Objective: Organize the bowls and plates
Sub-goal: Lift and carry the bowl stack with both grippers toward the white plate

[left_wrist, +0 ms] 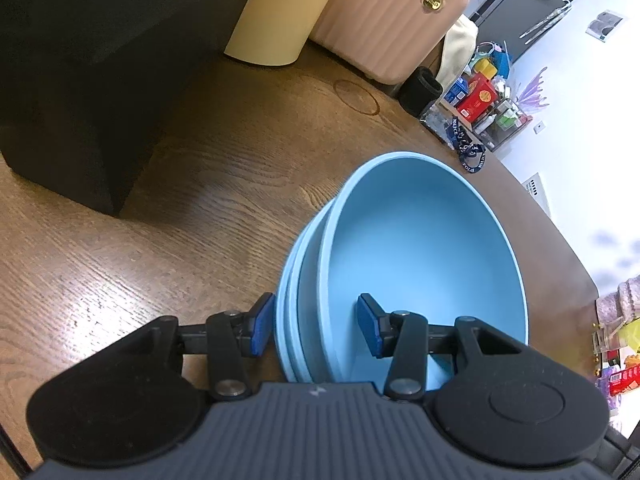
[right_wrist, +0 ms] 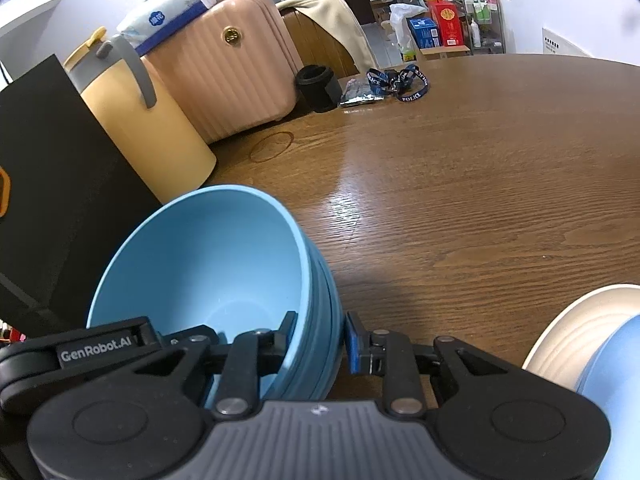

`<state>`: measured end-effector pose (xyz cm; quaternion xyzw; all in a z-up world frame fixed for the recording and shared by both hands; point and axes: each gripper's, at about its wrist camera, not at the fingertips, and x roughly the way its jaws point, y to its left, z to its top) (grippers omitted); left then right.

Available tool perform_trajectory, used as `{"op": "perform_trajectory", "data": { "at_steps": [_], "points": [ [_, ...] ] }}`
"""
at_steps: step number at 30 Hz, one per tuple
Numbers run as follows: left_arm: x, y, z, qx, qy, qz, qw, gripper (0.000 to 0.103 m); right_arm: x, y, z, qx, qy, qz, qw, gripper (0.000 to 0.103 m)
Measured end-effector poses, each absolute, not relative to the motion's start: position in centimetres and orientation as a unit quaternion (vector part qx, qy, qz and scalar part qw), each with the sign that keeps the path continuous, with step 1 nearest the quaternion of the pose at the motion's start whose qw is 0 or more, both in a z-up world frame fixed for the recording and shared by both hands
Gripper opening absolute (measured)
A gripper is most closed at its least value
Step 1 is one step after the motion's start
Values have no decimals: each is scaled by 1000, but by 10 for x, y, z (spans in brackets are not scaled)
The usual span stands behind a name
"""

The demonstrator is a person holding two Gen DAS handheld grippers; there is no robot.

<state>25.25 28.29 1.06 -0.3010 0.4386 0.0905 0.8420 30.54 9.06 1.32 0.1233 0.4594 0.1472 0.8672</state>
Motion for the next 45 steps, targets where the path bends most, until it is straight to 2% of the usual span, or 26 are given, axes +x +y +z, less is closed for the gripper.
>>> {"op": "perform_trajectory", "data": {
  "at_steps": [18,45],
  "points": [
    [197,269,37,-297,422,106,850,45,250,81,40,130,441,167,872,24],
    [132,199,70,-280,405,111,863,45,182,9,69,163,415,174,878,24]
  ]
}}
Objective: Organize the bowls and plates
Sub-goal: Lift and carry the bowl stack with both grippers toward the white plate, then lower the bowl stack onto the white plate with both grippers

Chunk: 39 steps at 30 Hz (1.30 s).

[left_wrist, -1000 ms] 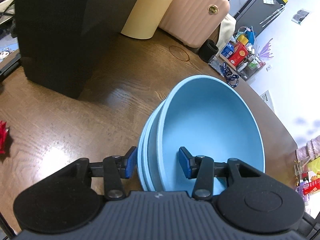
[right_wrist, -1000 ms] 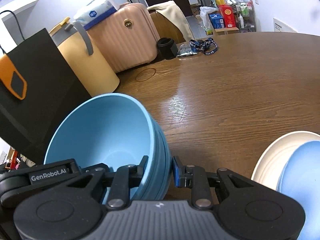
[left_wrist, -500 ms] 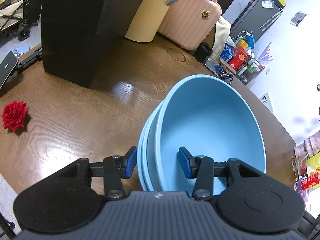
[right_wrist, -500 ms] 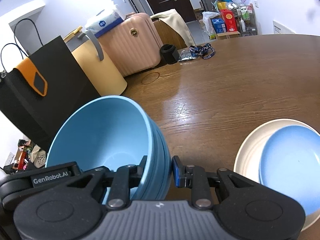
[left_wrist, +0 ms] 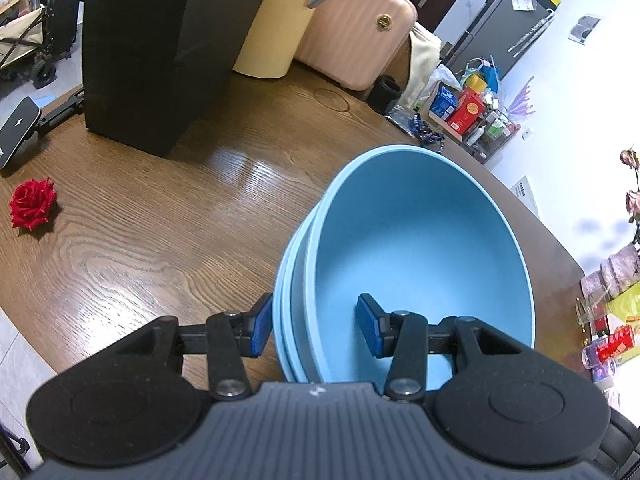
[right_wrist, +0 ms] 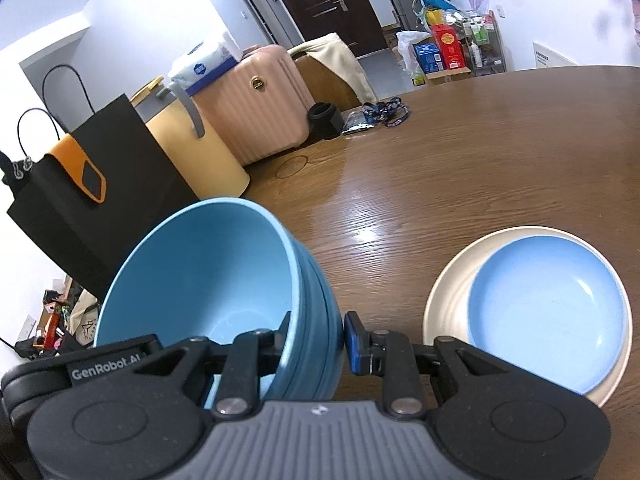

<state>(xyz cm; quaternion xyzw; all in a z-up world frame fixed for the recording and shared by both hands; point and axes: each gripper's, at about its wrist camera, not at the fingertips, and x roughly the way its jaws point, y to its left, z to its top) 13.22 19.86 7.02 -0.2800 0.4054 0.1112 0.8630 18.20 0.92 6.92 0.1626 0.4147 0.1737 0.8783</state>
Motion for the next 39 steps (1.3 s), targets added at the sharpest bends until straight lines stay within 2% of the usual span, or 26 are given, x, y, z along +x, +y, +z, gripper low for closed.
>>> {"op": "perform_trajectory", "data": {
  "at_steps": [39],
  "points": [
    [195,54,53,-230,455,29,860,45,202,-144,42,238,403,79,880,24]
  ]
}}
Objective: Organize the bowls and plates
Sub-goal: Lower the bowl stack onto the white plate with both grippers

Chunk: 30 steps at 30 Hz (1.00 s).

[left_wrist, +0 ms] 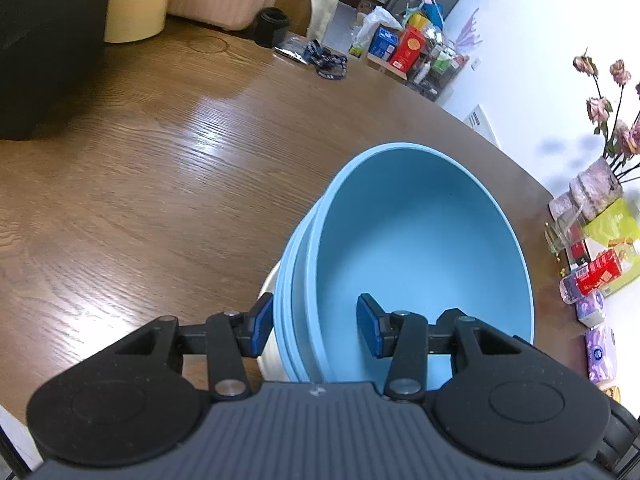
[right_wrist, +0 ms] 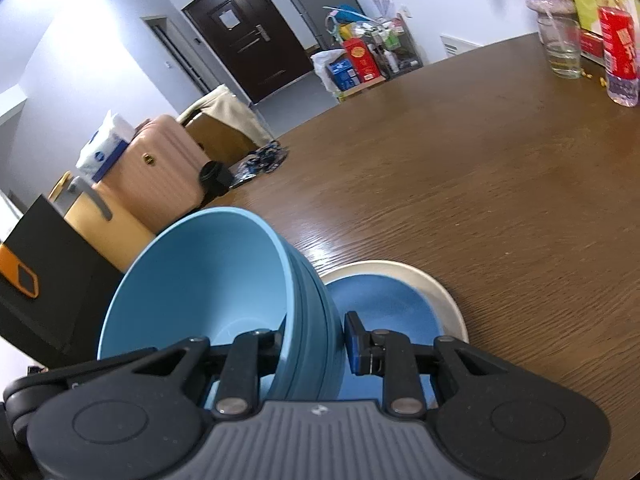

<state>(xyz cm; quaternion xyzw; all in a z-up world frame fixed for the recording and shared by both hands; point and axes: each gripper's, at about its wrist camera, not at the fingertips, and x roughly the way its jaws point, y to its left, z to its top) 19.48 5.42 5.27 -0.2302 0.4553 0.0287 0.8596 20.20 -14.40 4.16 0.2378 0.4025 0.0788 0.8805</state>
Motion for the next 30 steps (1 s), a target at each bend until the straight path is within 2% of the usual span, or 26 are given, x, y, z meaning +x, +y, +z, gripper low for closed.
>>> {"op": "perform_trajectory", "data": {
  "at_steps": [30],
  "points": [
    [224,25,24,-209,492,24,845,45,223,-173,3,242,427,55,869,23]
  ]
}}
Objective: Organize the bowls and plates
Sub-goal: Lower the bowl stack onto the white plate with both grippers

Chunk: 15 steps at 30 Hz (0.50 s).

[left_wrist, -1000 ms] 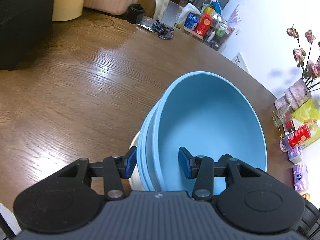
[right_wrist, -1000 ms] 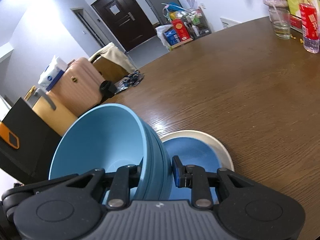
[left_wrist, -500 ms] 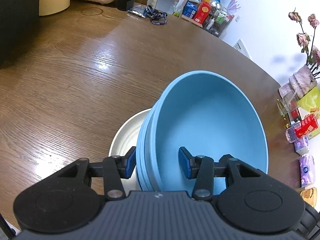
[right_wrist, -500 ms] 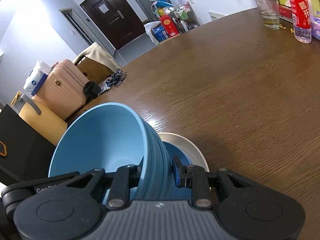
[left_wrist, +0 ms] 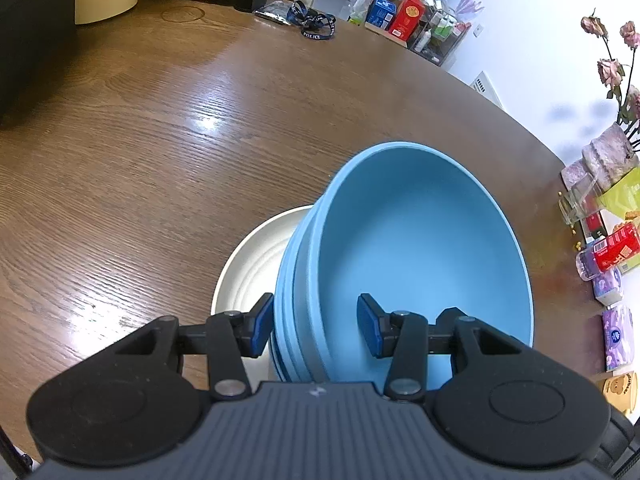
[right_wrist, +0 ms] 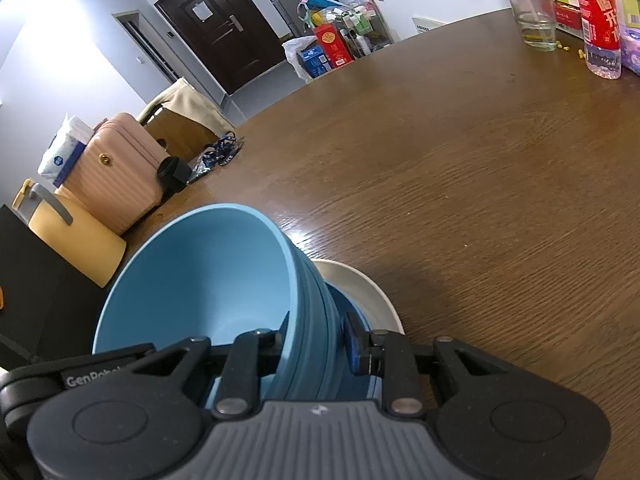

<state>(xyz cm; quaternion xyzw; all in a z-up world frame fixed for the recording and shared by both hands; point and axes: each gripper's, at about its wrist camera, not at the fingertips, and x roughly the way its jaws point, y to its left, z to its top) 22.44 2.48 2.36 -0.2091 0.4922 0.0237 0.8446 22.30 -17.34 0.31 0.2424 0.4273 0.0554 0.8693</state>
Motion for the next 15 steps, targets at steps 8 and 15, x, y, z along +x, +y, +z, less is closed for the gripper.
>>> {"op": "perform_trajectory", "data": {
  "at_steps": [8,15],
  "points": [
    [222,27,22,-216,487,11,846,49,224,-177,0,243,425,66,869,26],
    [214,27,31,-215,466,-1,858,69,217,-182,6,258,412,83,870,44]
  ]
}}
